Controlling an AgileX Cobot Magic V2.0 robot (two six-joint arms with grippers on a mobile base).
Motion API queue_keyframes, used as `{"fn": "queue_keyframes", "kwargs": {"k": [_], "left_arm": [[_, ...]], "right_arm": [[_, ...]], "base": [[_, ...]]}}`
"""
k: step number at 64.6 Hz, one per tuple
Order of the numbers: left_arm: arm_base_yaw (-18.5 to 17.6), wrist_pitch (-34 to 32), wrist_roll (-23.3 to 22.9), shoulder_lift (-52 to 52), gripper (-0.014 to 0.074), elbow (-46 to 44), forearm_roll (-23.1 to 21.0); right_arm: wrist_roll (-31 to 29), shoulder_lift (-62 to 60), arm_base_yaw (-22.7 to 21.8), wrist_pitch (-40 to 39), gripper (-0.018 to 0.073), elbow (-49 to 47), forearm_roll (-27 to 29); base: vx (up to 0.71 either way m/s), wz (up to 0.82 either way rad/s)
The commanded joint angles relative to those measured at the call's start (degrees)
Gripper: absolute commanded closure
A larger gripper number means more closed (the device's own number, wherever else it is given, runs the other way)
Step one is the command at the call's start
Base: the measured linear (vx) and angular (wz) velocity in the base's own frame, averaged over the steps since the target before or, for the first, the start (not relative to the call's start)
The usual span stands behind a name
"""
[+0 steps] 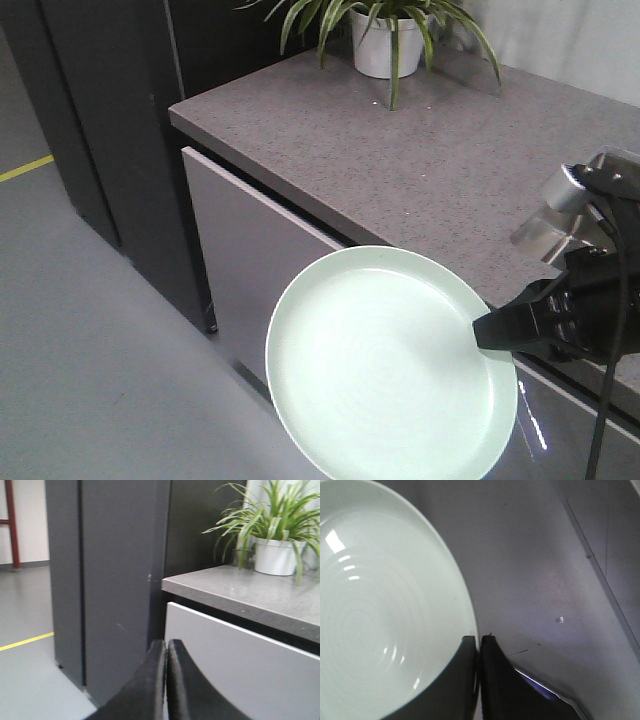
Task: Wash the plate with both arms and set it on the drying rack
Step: 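Turn the base toward the counter with the sink, then approach the sink, holding the plate above it with the right gripper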
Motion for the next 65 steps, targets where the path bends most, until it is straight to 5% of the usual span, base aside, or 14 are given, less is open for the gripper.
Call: {"fn": "queue_keyframes", "kwargs": {"k": [1,65], "left_arm": [[-0.4,-4.3,-0.5,-0.9,0.0603,-1.5,-0.1],[-0.4,-4.3,-0.5,-0.9,0.0603,-1.5,-0.1]], "right_arm": [[-0.4,-1.2,-0.1,-1.2,0.0561,-1.3,2.9],[-0.4,-1.2,-0.1,-1.2,0.0561,-1.3,2.9]], "base": [[0.1,-0.37],[0.09,-0.36]]}}
